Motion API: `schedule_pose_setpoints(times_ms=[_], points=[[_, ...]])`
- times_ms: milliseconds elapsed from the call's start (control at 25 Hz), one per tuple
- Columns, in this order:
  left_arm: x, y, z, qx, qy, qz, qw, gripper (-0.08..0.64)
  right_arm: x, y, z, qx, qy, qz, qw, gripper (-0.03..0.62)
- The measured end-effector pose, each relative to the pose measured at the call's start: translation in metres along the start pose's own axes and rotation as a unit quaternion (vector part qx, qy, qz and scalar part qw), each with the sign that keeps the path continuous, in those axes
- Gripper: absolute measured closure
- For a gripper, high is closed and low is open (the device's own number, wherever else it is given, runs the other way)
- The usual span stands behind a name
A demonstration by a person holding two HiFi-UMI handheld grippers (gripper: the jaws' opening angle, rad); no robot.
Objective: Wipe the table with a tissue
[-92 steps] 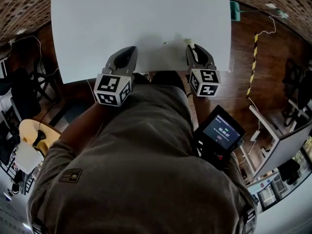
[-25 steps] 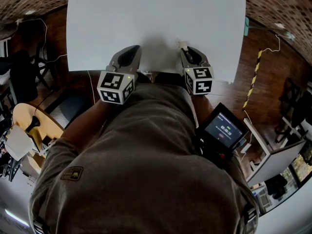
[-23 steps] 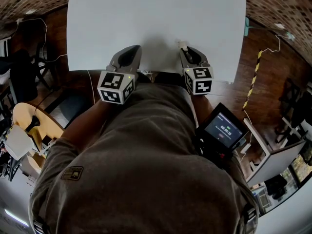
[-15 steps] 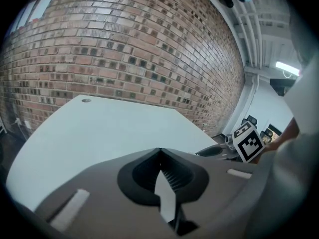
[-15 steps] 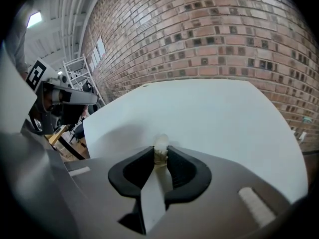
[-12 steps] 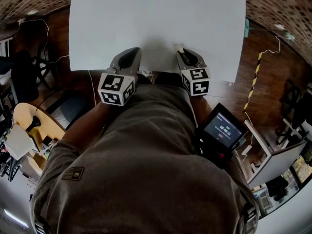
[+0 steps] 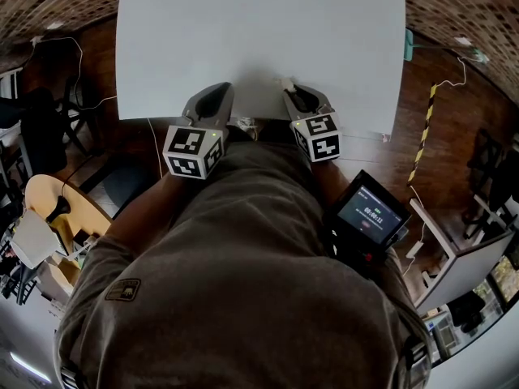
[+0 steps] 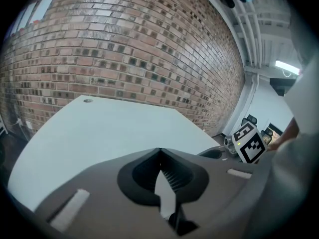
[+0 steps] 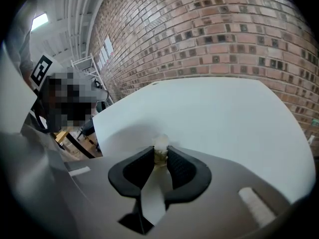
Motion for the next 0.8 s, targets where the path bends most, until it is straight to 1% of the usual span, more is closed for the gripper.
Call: schedule_pose_setpoints(times_ms=[240,400,600,800], points=[[0.001,0.001,0.001,0.003,0.003,0.0,1.0,0.558,0.003,0.002,0.002,-0.002,0.001,0.004,1.0,0.5],[0.003,-0.001,0.002,0.008,0.003,-0.002,1.0,0.558,0.001,-0.003,0.002,0.005,-0.004,-0.002,1.0,0.5],[0.004,-0.019,0.011,0.016,0.004,-0.008,0.9998,0.558,-0.025,-0.023,0.003,0.018,-0.012,-0.023,0.999,0.5],[0.012,-0.026,0.014,0.024,0.008,-0.019,0.9995,0.558,-0.04,-0.043,0.0,0.032,-0.012,-0.052,0.998,0.5]])
Point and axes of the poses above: the fingertips, and each gripper's own axes: x forward along the fingers, y to its left, z out of its top, the point moved 8 cm from there along -x, backward along the fingers, and after that the axes turned 13 degrees about z, right-handed, at the moved point
